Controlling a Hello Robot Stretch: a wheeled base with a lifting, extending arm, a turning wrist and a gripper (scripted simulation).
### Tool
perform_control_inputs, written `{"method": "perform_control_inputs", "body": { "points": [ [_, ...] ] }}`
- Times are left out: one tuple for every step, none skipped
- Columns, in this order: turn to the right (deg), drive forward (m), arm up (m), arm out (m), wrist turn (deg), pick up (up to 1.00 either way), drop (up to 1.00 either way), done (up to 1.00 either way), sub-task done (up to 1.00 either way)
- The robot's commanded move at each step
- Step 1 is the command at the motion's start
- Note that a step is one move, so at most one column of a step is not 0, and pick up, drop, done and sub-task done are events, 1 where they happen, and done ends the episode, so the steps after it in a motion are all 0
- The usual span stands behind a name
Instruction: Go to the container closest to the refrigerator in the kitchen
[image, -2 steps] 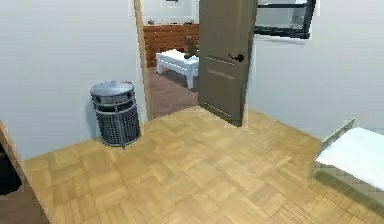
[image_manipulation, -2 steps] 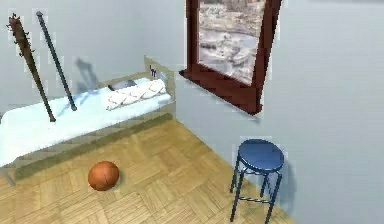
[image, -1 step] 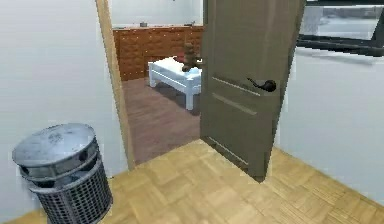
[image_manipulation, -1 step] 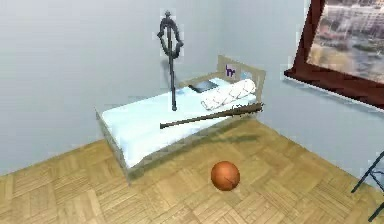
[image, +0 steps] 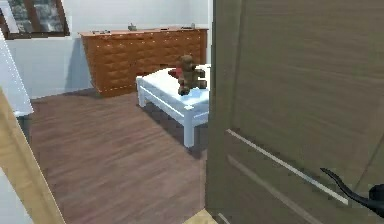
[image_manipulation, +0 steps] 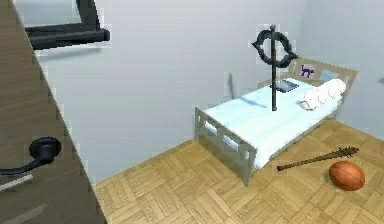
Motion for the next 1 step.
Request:
{"method": "perform_control_inputs", "body": {
  "points": [
    [-3.0, 0.00, 0.00, 0.00, 0.0, 0.00, 0.00, 0.00, 0.00]
  ]
}}
